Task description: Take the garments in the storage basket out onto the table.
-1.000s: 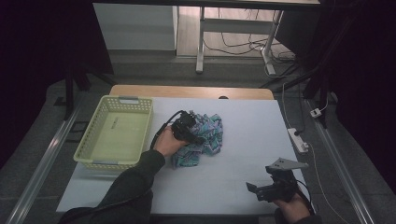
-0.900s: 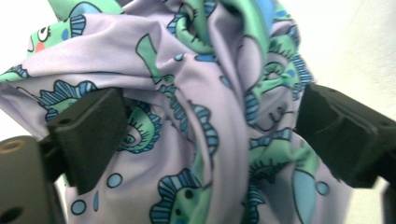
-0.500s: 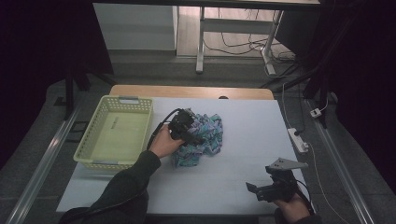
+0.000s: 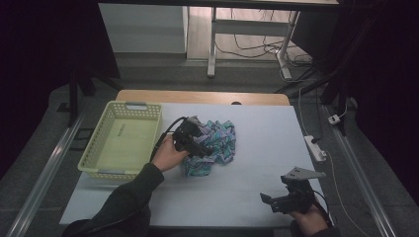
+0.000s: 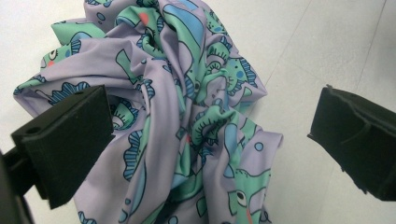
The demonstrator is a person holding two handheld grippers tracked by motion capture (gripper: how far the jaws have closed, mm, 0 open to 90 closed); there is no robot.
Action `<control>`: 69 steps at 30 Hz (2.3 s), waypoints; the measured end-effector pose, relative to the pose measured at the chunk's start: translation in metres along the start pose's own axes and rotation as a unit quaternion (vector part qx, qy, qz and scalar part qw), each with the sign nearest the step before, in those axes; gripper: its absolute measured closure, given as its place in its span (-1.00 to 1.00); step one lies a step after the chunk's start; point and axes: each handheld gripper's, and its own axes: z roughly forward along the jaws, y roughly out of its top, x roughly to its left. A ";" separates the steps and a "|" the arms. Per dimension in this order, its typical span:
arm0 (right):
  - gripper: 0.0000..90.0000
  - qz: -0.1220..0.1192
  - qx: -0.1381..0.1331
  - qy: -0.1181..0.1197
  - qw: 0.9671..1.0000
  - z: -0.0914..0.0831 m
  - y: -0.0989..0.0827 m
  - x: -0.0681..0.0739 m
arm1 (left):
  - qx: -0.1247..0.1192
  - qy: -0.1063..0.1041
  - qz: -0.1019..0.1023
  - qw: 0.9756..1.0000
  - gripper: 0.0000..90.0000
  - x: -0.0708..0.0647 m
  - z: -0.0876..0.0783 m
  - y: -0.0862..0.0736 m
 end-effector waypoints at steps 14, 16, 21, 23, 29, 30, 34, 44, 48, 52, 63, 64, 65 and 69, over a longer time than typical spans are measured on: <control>-1.00 0.002 -0.009 0.004 1.000 -0.002 -0.001 -0.001 | -0.034 -0.028 -0.022 0.999 -1.00 0.006 -0.018 -0.011; -1.00 0.001 -0.010 0.005 1.000 -0.002 0.000 -0.001 | -0.035 -0.026 -0.016 0.999 -1.00 0.005 -0.020 -0.012; -1.00 0.001 -0.010 0.008 1.000 -0.003 -0.001 -0.001 | -0.038 -0.032 -0.001 0.999 -1.00 0.000 -0.024 -0.016; -1.00 0.005 -0.014 0.010 1.000 -0.003 -0.001 -0.002 | -0.040 -0.032 -0.001 0.999 -1.00 -0.002 -0.026 -0.017; -1.00 0.012 -0.019 0.012 1.000 -0.004 -0.001 -0.003 | -0.047 -0.034 -0.012 0.998 -1.00 -0.005 -0.030 -0.021; -1.00 0.013 -0.020 0.013 1.000 -0.004 -0.001 -0.004 | -0.047 -0.035 -0.013 0.998 -1.00 -0.006 -0.030 -0.021; -1.00 0.015 -0.021 0.015 1.000 -0.004 -0.001 -0.004 | -0.045 -0.029 -0.010 0.999 -1.00 -0.009 -0.032 -0.024; -1.00 0.018 -0.024 0.016 0.999 -0.005 -0.001 -0.004 | -0.052 -0.032 -0.010 0.998 -1.00 -0.016 -0.039 -0.030; -1.00 0.018 -0.024 0.016 0.999 -0.005 -0.001 -0.004 | -0.053 -0.033 -0.010 0.998 -1.00 -0.018 -0.042 -0.032; -1.00 0.017 -0.024 0.017 0.999 -0.005 -0.001 -0.004 | -0.057 -0.031 -0.010 0.998 -1.00 -0.020 -0.046 -0.035; -1.00 0.016 -0.024 0.017 0.999 -0.005 -0.001 -0.004 | -0.068 -0.033 -0.016 0.997 -1.00 -0.025 -0.059 -0.044; -1.00 0.016 -0.024 0.017 0.999 -0.005 -0.001 -0.004 | -0.069 -0.034 -0.016 0.997 -1.00 -0.026 -0.060 -0.045; -1.00 0.016 -0.024 0.017 0.999 -0.005 -0.001 -0.004 | -0.070 -0.034 -0.017 0.997 -1.00 -0.026 -0.061 -0.046; -1.00 0.016 -0.024 0.017 0.999 -0.005 -0.001 -0.004 | -0.074 -0.037 -0.020 0.996 -1.00 -0.028 -0.065 -0.050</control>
